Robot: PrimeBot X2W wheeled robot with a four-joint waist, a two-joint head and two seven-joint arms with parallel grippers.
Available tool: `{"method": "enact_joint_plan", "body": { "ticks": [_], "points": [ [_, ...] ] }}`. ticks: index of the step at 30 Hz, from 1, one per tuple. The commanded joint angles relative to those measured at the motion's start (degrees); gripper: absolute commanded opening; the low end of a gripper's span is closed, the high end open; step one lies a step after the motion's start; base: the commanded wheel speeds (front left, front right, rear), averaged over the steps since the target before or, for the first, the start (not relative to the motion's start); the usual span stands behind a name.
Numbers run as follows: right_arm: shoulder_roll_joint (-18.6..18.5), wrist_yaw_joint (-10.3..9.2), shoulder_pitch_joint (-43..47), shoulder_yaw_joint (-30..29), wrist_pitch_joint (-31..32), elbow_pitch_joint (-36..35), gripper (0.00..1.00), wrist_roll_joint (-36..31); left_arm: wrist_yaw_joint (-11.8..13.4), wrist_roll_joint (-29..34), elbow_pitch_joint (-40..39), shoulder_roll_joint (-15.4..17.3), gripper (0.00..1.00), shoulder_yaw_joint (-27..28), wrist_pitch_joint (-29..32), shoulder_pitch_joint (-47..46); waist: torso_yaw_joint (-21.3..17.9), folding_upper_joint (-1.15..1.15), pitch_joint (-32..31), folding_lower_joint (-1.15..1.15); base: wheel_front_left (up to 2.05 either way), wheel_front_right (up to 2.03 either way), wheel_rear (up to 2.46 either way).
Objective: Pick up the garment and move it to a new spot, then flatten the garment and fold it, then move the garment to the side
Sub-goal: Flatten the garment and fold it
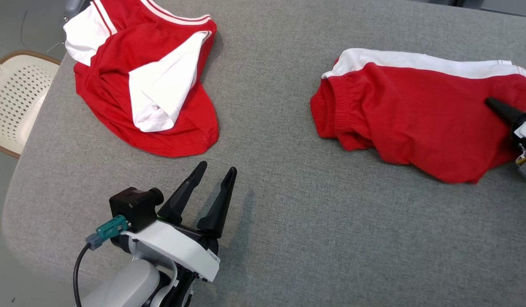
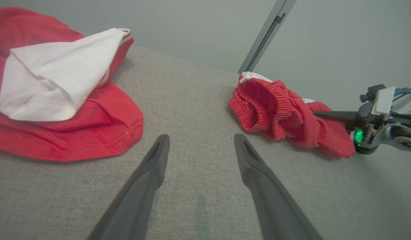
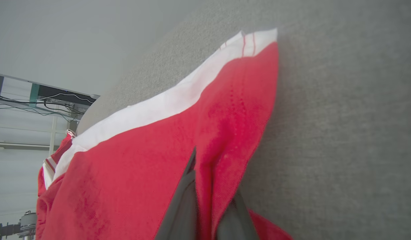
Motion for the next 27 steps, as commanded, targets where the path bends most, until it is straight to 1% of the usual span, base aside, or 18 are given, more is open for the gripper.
{"method": "enact_joint_plan", "body": {
  "ticks": [1,8,14,19,22,27],
  "points": [
    [0.1,-0.01,1.7,-0.4,-0.7,0.2,0.0,-0.4,-0.4,0.5,0.4,-0.1,1.0,0.3,-0.3,1.0,-0.6,0.0,-0.9,0.0,0.0,0.0,0.0],
    [-0.8,-0.01,3.6,-1.5,-2.9,-0.7,0.0,-2.0,-0.3,0.7,0.2,-0.4,1.0,1.5,-0.4,2.4,-3.2,0.0,-3.8,0.0,0.0,0.0,0.0],
    [-0.9,-0.01,5.2,-1.0,-6.5,-1.6,0.0,-5.7,-0.8,2.1,0.4,-0.8,1.0,2.1,-0.3,3.9,-5.6,0.0,-6.2,0.0,0.0,0.0,0.0],
    [-1.8,-0.01,5.7,-0.2,-9.6,-0.8,0.0,-9.2,-0.9,3.1,0.8,-1.5,1.0,2.3,-0.3,5.0,-5.8,0.0,-7.8,0.0,0.0,0.0,0.0],
    [-2.3,-0.01,5.3,1.3,-11.2,-1.3,0.0,-12.2,-1.1,3.7,1.3,-2.3,1.0,2.2,-0.3,5.7,-5.7,0.0,-8.8,0.0,0.0,0.0,0.0],
    [-1.2,-0.01,3.5,3.6,-12.4,-3.2,0.0,-15.9,-1.7,3.6,2.9,-3.6,1.0,1.5,-0.3,7.1,-4.8,0.0,-10.3,0.0,0.0,0.0,0.0]
  ]
}}
